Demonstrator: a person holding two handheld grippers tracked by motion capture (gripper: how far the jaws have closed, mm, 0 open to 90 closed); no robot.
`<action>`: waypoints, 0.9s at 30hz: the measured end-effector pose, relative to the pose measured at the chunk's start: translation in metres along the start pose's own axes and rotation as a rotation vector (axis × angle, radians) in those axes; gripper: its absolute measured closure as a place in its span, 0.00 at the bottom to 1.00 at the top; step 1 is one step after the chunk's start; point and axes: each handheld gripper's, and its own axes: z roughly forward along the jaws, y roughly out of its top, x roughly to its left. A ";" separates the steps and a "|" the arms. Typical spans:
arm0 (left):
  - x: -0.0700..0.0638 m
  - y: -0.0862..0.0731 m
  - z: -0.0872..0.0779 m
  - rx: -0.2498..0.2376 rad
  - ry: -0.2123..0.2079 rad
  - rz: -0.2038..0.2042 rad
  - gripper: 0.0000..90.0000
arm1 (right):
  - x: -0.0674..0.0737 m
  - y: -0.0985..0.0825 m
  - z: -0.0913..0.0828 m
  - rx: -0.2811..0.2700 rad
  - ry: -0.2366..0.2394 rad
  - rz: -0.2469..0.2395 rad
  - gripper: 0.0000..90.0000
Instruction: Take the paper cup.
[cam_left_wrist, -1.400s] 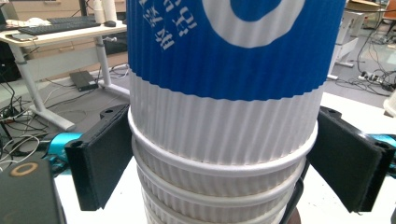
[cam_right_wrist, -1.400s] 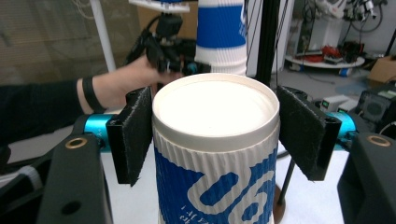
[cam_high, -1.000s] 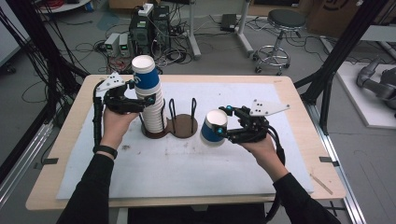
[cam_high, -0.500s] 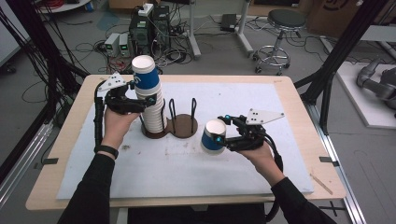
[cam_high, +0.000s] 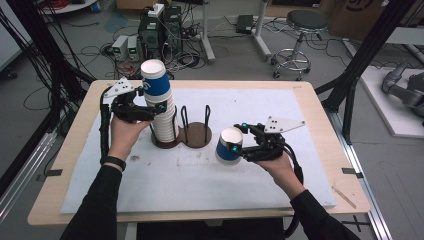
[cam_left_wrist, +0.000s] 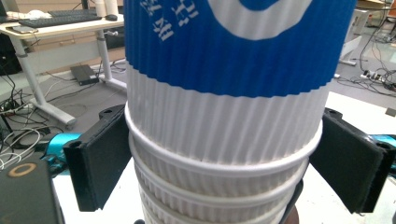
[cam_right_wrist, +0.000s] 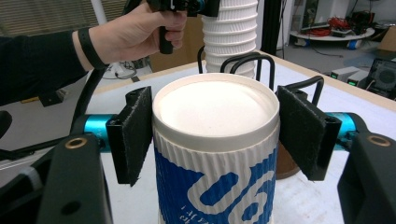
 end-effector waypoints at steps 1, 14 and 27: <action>0.000 0.000 -0.001 0.000 0.001 -0.002 0.12 | 0.000 0.000 -0.001 -0.001 0.002 -0.003 0.35; -0.005 -0.002 -0.010 -0.014 0.011 0.001 0.12 | -0.002 -0.001 -0.002 -0.003 -0.003 0.004 0.35; -0.006 0.000 -0.016 -0.004 0.037 0.032 0.12 | -0.003 -0.001 -0.004 -0.008 -0.003 0.005 0.35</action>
